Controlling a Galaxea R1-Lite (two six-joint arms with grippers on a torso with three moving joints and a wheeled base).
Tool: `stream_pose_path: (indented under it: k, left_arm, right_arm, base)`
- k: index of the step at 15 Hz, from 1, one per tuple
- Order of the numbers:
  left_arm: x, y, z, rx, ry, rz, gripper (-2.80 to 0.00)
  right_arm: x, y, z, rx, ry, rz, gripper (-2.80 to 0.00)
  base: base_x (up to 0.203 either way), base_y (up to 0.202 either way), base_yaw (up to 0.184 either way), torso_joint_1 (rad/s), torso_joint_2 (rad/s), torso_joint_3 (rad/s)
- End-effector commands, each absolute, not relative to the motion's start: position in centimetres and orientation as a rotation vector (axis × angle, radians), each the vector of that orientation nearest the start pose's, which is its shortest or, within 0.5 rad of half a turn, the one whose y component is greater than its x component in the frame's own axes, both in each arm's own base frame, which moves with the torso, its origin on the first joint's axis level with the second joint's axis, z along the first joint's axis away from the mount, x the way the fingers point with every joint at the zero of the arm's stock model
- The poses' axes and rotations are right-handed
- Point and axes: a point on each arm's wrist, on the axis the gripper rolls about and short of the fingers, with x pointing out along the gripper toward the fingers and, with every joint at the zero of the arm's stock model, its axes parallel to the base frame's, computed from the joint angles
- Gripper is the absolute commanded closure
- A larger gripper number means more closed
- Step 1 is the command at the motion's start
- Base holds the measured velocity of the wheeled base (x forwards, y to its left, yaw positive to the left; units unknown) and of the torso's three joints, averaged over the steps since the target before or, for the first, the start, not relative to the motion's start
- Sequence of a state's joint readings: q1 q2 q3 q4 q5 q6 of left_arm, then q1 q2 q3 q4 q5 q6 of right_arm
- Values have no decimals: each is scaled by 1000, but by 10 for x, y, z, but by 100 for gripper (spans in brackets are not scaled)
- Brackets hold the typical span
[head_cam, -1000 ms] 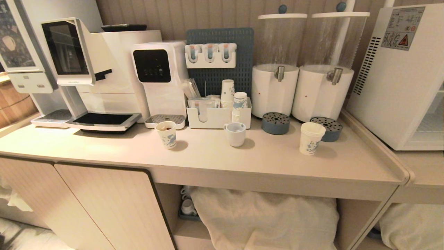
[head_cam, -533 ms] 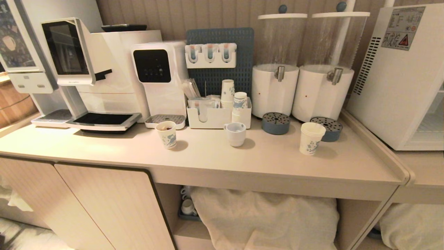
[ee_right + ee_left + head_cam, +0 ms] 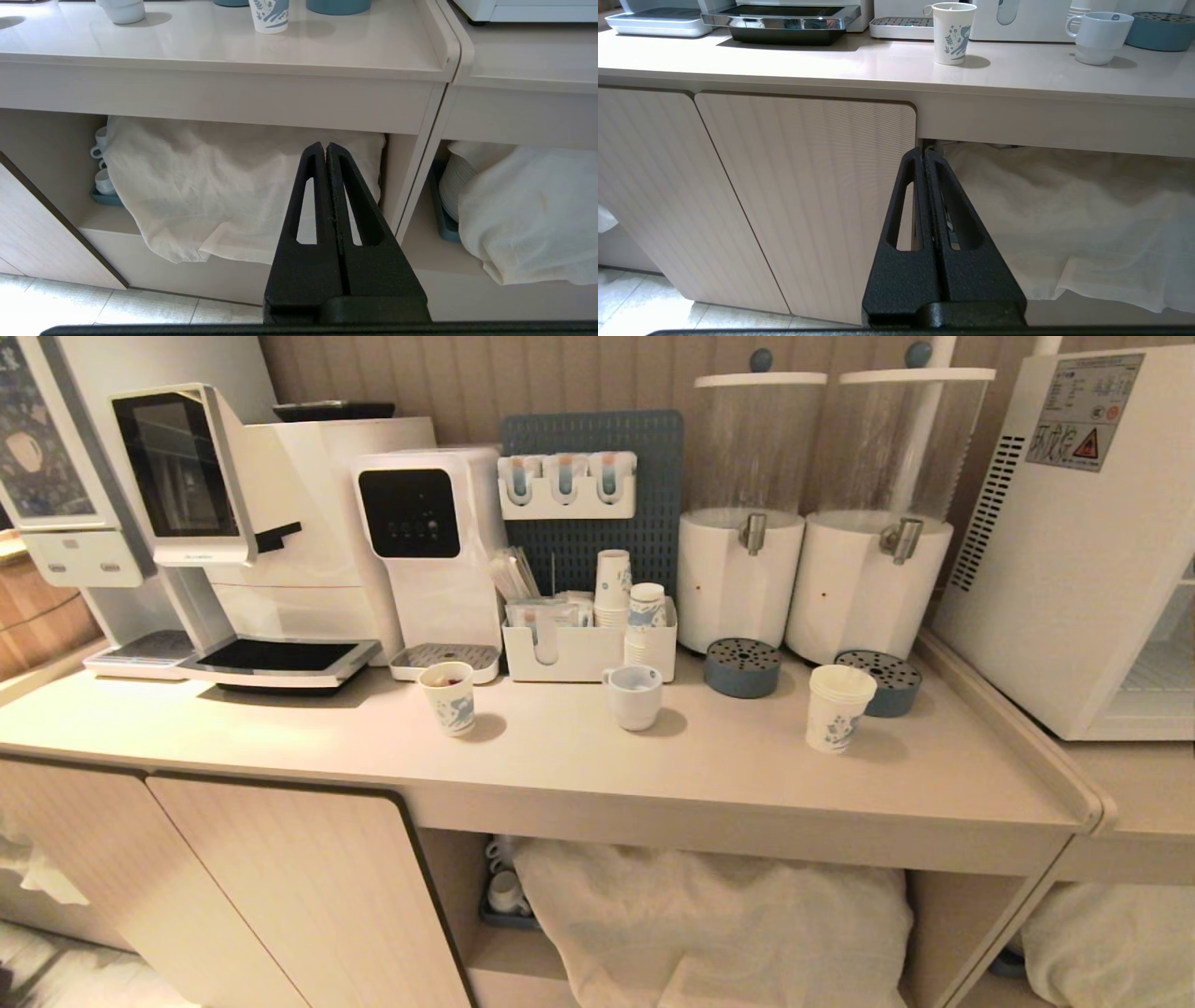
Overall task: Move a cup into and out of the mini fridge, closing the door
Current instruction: Close the freezer door
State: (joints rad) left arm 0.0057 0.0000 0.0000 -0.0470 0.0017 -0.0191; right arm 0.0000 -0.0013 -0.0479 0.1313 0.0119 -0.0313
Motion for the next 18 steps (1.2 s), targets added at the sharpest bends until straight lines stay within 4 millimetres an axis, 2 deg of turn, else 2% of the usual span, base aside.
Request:
stream_pose_path:
  k: [1,10,18]
  left_arm:
    - [-21,0,75,-20,-29,9,0]
    - [-21,0,75,-20,-28,7,0]
    - [-21,0,75,-11,-28,11,0]
  right_arm:
    - [-27,0,75,-30,84,14,0]
    - [-27,0,75,-30,84,14,0]
    - [-27,0,75,-32,84,15,0]
  base:
    - [0,0,0,0,0,0]
    - [-158,0,0,2,0,1]
    - [1,-21,2,0,0,1]
